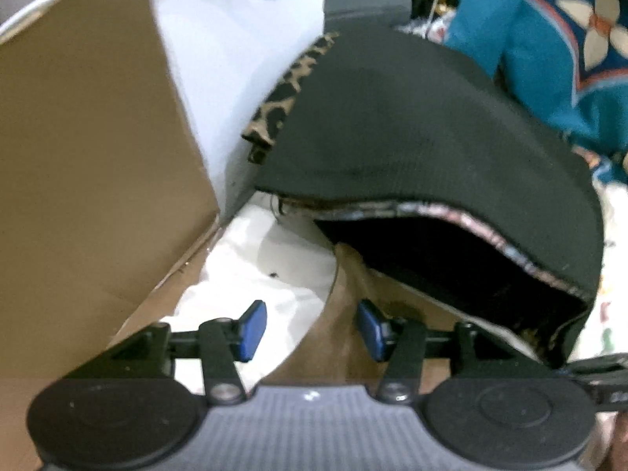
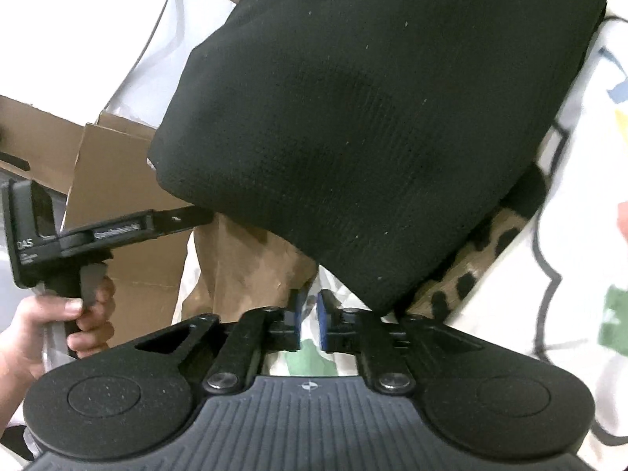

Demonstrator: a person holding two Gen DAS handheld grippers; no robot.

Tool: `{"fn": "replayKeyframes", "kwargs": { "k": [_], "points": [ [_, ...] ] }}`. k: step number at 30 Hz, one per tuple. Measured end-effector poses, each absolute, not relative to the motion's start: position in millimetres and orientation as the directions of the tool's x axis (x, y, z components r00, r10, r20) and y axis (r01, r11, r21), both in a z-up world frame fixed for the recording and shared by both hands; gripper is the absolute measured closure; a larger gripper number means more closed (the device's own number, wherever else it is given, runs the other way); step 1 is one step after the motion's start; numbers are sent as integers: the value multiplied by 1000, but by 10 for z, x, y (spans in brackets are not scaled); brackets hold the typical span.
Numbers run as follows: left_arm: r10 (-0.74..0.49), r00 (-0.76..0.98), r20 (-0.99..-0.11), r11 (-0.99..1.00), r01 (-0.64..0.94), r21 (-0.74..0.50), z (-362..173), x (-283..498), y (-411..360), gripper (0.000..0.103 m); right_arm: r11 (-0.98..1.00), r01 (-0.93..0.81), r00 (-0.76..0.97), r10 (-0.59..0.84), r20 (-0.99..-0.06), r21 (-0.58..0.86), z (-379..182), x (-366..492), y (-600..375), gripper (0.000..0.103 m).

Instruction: Fold clothes

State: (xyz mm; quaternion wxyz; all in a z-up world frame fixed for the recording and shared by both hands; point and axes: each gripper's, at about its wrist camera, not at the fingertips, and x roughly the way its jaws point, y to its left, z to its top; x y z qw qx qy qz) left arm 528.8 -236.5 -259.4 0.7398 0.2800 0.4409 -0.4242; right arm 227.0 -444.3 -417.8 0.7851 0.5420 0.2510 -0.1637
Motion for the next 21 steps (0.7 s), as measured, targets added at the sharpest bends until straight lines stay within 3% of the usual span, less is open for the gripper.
{"fn": "replayKeyframes", "kwargs": {
  "k": [2, 4, 14, 18, 21],
  "points": [
    [-356, 277, -893, 479, 874, 80, -2660, 5265, -2375, 59, 359, 523, 825, 17, -565, 773, -4195, 2306, -4448, 84],
    [-345, 274, -898, 487, 870, 79, -2717, 5307, -2393, 102, 361, 517, 828, 21, -561, 776, -4201, 2366, -4459, 84],
    [-311, 322, -894, 509, 851, 129, -2817, 5474, -2370, 103, 382, 488, 839, 42, -542, 785, -4110, 2413, -4387, 74],
    [-336, 306, -891, 530, 843, 89, -2744, 5557, -2317, 101, 383, 497, 833, 41, -551, 779, -4132, 2413, -4385, 74],
    [-379, 246, -892, 539, 842, 3, -2658, 5588, -2308, 93, 344, 508, 832, 42, -553, 790, -4197, 2403, -4423, 75]
  ]
}}
